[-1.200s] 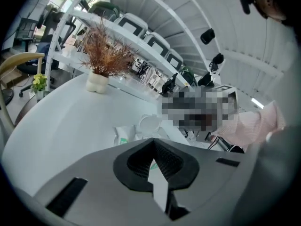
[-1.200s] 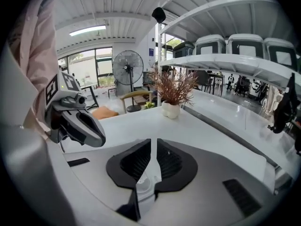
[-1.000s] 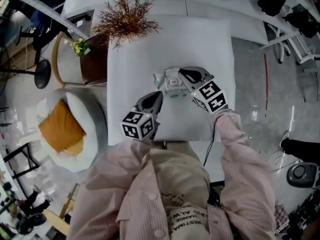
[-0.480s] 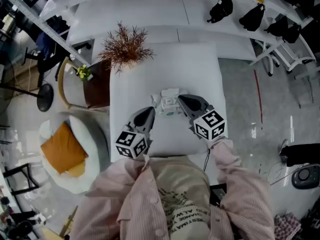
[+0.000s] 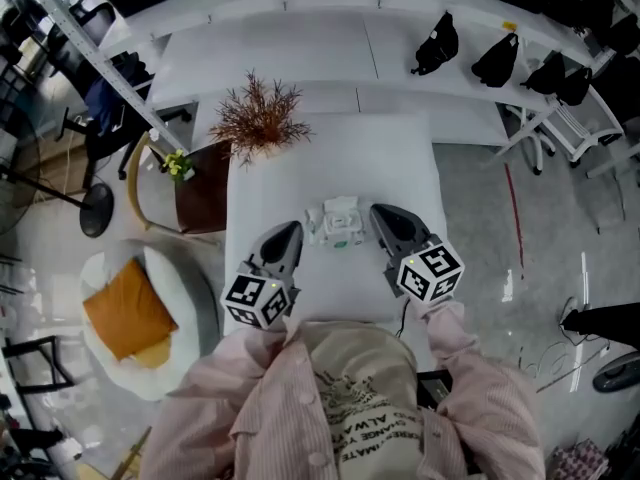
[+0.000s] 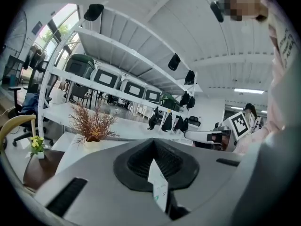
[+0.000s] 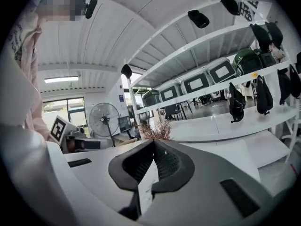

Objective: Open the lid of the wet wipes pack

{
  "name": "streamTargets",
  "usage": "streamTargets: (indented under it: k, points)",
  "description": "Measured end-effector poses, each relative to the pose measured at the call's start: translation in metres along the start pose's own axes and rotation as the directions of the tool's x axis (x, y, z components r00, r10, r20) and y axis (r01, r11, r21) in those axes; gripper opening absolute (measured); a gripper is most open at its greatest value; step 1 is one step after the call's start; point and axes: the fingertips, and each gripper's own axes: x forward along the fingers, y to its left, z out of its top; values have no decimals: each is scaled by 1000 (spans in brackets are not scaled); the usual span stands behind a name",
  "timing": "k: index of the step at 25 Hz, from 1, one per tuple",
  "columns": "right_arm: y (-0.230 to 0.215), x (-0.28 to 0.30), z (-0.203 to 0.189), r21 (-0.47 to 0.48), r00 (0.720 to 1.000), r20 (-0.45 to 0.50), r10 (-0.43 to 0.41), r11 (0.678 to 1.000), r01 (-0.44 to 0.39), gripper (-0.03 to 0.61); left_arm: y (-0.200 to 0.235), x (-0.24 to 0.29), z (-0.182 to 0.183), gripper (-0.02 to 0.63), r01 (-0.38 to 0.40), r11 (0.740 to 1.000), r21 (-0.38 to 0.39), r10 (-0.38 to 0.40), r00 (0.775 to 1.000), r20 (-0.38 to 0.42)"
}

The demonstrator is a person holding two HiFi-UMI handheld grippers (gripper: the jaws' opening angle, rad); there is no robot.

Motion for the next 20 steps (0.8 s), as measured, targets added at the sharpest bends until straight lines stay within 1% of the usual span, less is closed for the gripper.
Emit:
streamTargets:
  k: [8, 13, 16, 20]
  points:
    - [-4, -17, 27, 0, 995, 86, -47, 999, 47, 0, 1, -12, 16, -3, -38, 999, 14, 37, 997, 66]
    - [-5, -23, 41, -29, 988, 129, -89, 995, 94, 0, 7, -16, 22, -3, -65, 998, 26, 62, 994, 91]
    - [-8, -26, 43, -37, 984, 139, -113, 992, 120, -2, 8, -17, 22, -3, -74, 997, 34, 71, 993, 95]
    - [-8, -27, 40, -40, 983, 136, -123, 991, 129, -2, 8, -18, 22, -3, -80, 996, 44, 76, 993, 94]
